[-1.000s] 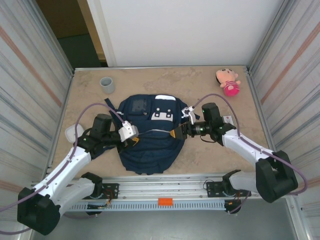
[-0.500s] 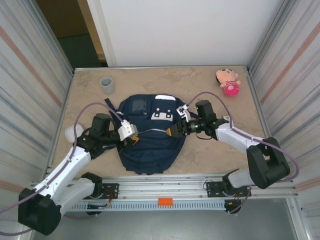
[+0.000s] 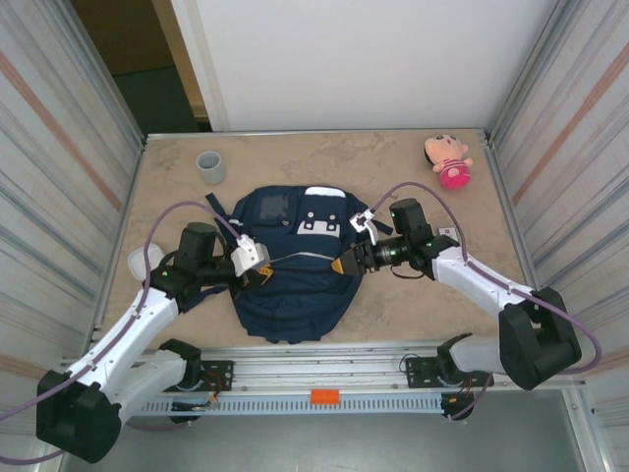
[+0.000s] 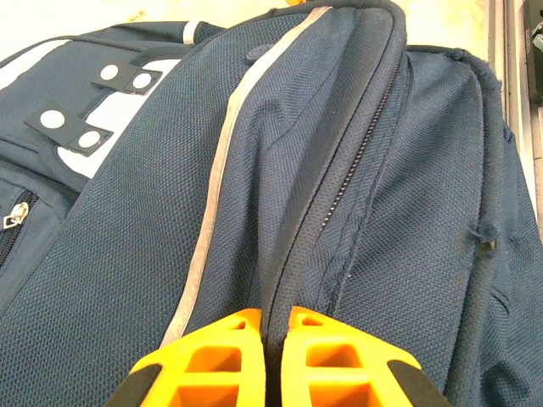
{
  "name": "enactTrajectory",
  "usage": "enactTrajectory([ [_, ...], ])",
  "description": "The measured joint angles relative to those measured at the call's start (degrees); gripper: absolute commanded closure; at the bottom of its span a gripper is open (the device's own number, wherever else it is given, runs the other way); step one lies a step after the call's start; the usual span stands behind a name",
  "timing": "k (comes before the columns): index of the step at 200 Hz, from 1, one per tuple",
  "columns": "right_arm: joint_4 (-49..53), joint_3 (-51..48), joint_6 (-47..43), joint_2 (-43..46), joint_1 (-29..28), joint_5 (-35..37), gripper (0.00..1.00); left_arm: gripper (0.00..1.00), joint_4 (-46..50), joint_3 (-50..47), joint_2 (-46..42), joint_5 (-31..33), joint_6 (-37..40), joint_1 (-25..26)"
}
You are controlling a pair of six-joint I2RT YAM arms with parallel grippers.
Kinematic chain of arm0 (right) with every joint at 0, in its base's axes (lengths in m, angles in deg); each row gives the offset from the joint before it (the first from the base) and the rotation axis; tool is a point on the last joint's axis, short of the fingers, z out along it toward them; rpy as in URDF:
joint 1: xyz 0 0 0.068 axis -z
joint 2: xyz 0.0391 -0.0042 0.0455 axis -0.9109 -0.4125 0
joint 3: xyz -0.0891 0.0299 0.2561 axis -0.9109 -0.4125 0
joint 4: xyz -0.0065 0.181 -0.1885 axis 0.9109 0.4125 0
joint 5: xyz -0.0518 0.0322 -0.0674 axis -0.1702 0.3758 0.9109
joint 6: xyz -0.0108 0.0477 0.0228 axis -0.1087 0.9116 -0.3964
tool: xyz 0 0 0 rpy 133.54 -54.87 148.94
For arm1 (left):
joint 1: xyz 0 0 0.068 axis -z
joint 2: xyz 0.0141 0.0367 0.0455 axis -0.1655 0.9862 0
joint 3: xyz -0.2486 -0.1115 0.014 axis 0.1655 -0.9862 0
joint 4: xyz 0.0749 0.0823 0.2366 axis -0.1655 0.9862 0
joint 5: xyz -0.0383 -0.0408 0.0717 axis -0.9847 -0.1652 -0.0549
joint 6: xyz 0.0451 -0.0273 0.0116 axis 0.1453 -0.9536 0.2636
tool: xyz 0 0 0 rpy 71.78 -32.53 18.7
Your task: Pack books, pencil case, and school supplies into a backpack
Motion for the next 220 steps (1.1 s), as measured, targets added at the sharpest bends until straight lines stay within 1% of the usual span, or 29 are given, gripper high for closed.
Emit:
enactTrajectory([
  [30, 1.03, 0.20, -1.14, -0.09, -0.07, 0.22, 0.41, 0.98, 0.00, 0.00, 0.00, -0.20, 0.00, 0.00],
  [46, 2.75, 0.96, -2.27, -0.09, -0.85, 1.90, 0.35, 0.98, -0.02, 0.00, 0.00, -0.22, 0.00, 0.00],
  [60, 3.58, 1.38, -3.26, -0.09, -1.84, 3.56, 0.37, 0.98, -0.02, 0.00, 0.00, -0.22, 0.00, 0.00],
  [87, 3.98, 1.38, -4.57, -0.09, -2.60, 6.32, 0.52, 0.98, -0.02, 0.00, 0.00, -0.20, 0.00, 0.00],
  [100, 4.17, 1.40, -4.98, -0.09, -2.69, 6.95, 0.64, 0.98, -0.02, 0.00, 0.00, -0.13, 0.00, 0.00],
  [118, 4.66, 1.51, -5.40, -0.02, -2.75, 7.82, 0.76, 0.98, -0.02, 0.00, 0.00, 0.13, 0.00, 0.00],
  [149, 5.70, 1.84, -5.27, 0.85, -2.78, 9.22, 0.85, 0.98, -0.07, 0.00, 0.00, 0.13, 0.02, 0.00],
  [168, 6.58, 2.49, -5.09, 1.79, -2.78, 9.62, 0.86, 0.98, -0.07, 0.00, 0.00, 0.09, 0.00, 0.00],
  [180, 6.73, 2.69, -5.07, 2.25, -2.78, 9.70, 0.84, 0.98, -0.20, 0.00, 0.00, 0.07, 0.00, -0.09],
  [190, 6.95, 2.69, -5.07, 2.47, -2.78, 9.68, 0.77, 0.98, -0.31, 0.00, 0.00, 0.04, 0.00, -0.11],
  [196, 7.13, 2.69, -5.18, 2.49, -2.80, 9.73, 0.68, 0.98, -0.37, 0.00, 0.00, 0.04, 0.00, -0.11],
  [208, 7.69, 2.69, -5.18, 2.49, -2.80, 9.90, 0.43, 0.98, -0.42, 0.00, -0.02, 0.02, 0.00, -0.11],
  [213, 7.96, 2.69, -5.35, 2.49, -2.80, 10.19, 0.38, 0.98, -0.42, -0.02, -0.07, 0.02, 0.00, -0.11],
  [220, 8.07, 2.69, -5.68, 2.47, -2.80, 10.58, 0.36, 0.98, -0.42, 0.00, -0.13, 0.02, 0.00, -0.11],
])
